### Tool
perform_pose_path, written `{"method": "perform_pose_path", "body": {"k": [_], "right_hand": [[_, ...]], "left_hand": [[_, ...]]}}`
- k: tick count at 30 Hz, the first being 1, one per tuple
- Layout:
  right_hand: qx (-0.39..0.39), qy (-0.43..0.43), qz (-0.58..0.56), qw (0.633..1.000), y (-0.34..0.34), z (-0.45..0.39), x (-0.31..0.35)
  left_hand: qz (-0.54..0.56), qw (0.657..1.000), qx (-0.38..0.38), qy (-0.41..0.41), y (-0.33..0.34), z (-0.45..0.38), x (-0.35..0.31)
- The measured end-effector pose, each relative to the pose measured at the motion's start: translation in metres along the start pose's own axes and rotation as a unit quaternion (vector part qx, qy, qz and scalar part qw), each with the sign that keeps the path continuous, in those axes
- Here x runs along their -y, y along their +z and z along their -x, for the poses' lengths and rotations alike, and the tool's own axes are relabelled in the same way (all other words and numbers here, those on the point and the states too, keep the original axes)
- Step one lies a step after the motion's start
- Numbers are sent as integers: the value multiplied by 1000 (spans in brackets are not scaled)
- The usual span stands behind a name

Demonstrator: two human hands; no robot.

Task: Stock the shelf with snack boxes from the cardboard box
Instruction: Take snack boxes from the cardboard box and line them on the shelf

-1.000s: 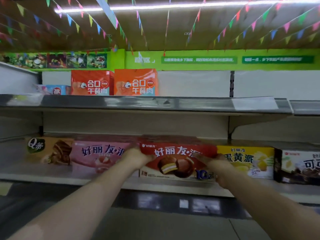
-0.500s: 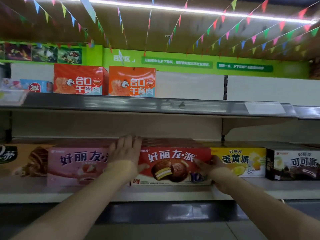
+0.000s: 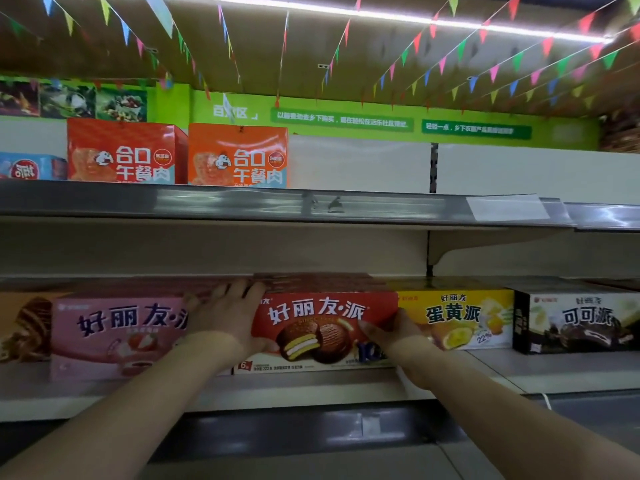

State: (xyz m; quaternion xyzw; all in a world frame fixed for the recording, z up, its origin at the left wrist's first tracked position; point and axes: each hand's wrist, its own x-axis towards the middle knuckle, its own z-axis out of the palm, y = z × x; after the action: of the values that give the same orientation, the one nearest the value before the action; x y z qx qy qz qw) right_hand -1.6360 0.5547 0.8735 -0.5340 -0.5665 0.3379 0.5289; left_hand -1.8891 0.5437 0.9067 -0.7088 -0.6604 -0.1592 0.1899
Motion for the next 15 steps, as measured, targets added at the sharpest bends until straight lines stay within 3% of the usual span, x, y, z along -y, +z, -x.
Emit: {"method": "perform_pose_path", "body": {"k": [5,9,12,15], "right_hand": [[-27,15,33,999,4,-28,-17],[-66,2,59,996,6,-88,-73],[-81,13,90,992,8,-54,-47],[-142,44,129,980,3,-23,-25]], "left_hand": [[-2,1000,-8,2,0,-1,-4],[-5,1000,-11,7,1,1,-4],[32,999,-5,24,2,5,2],[77,995,-60,22,-2,17,19]]}}
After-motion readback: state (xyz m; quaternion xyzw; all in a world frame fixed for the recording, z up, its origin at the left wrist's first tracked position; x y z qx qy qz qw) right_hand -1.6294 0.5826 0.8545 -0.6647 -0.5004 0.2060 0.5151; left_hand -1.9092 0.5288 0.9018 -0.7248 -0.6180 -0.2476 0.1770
